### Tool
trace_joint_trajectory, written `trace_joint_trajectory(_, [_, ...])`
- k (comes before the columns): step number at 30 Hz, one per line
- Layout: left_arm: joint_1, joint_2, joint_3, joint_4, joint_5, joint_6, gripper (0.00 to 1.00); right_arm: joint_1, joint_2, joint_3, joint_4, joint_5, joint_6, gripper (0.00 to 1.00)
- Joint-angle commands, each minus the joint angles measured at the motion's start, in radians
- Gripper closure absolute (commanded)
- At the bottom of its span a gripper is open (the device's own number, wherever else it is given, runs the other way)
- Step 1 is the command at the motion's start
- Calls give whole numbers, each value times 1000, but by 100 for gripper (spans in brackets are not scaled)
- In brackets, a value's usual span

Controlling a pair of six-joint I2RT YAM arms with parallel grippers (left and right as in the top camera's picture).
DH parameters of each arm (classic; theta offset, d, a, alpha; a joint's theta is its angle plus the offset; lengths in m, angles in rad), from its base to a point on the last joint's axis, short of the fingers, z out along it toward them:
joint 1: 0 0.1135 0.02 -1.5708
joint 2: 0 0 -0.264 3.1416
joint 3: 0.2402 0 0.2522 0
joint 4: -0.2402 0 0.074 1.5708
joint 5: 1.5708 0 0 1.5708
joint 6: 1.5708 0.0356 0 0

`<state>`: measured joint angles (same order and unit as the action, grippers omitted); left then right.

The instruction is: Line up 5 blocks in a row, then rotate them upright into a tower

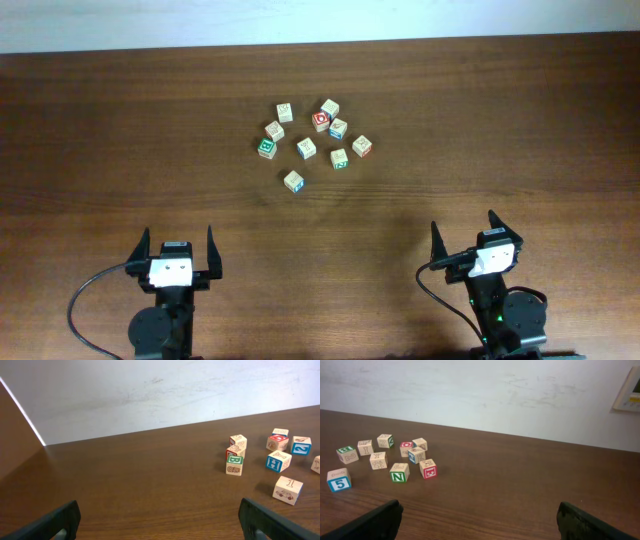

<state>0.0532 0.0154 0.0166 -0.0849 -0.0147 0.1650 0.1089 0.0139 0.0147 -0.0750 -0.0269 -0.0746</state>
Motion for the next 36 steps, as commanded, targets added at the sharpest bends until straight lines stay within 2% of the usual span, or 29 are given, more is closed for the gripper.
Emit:
trace_joint_trajectory(1, [5,-8,-7,5,14,13,1,-5,-5,6,3,13,0,2])
trace_joint_trajectory(5, [5,-4,35,5,15,13,1,-5,26,85,-1,13,0,2])
trace_joint_trajectory(7, [5,57,100,-8,15,13,1,-5,152,190,-1,12,0,2])
trace_joint_trajectory(11, [5,301,281,-8,15,13,1,-5,461,453,-45,0,0,2])
trace_joint_trajectory(13, [5,517,465,-77,18,13,1,-5,672,683,-239,-23,0,2])
trace_joint_trajectory(17, [5,959,925,-409,49,13,1,-5,930,1026,-545,-80,0,2])
trace_joint_trajectory(19, [4,1260,1247,-659,148,13,1,-5,1107,1226,-722,-126,0,2])
trace_joint_trajectory(21, [1,1450,1464,-851,161,12,1,-5,1243,1368,-848,-179,0,2])
trace_joint_trajectory(22, [-12,1600,1645,-1019,167,11,1,-5,1340,1456,-913,-225,-1,2])
trace_joint_trajectory(23, [-27,1714,1774,-1128,232,9,1,-5,1432,1525,-954,-314,-47,2])
trace_joint_trajectory(24, [-40,1783,1835,-1162,309,9,1,-5,1470,1541,-945,-357,-49,2])
trace_joint_trajectory(25, [-53,1822,1843,-1155,342,9,1,-5,1513,1542,-901,-416,-41,2])
trace_joint_trajectory(26, [-76,1867,1843,-1131,377,6,1,-5,1578,1542,-851,-573,-37,2])
trace_joint_trajectory(28, [-105,1894,1843,-1122,449,5,1,3,1668,1542,-811,-639,-37,5])
trace_joint_trajectory(29, [-118,1899,1843,-1095,448,2,1,13,1710,1542,-808,-635,-35,20])
trace_joint_trajectory(30, [-138,1904,1843,-1090,420,-32,1,31,1761,1542,-799,-592,26,27])
trace_joint_trajectory(32, [-231,1947,1843,-1106,249,-22,9,57,1828,1542,-789,-443,171,31])
trace_joint_trajectory(34, [-322,2027,1843,-1101,226,135,11,54,1838,1542,-799,-377,223,32])
trace_joint_trajectory(35, [-351,2074,1843,-1096,214,186,16,53,1838,1542,-810,-356,223,32])
trace_joint_trajectory(36, [-373,2122,1843,-1094,172,189,30,54,1838,1542,-816,-350,222,31])
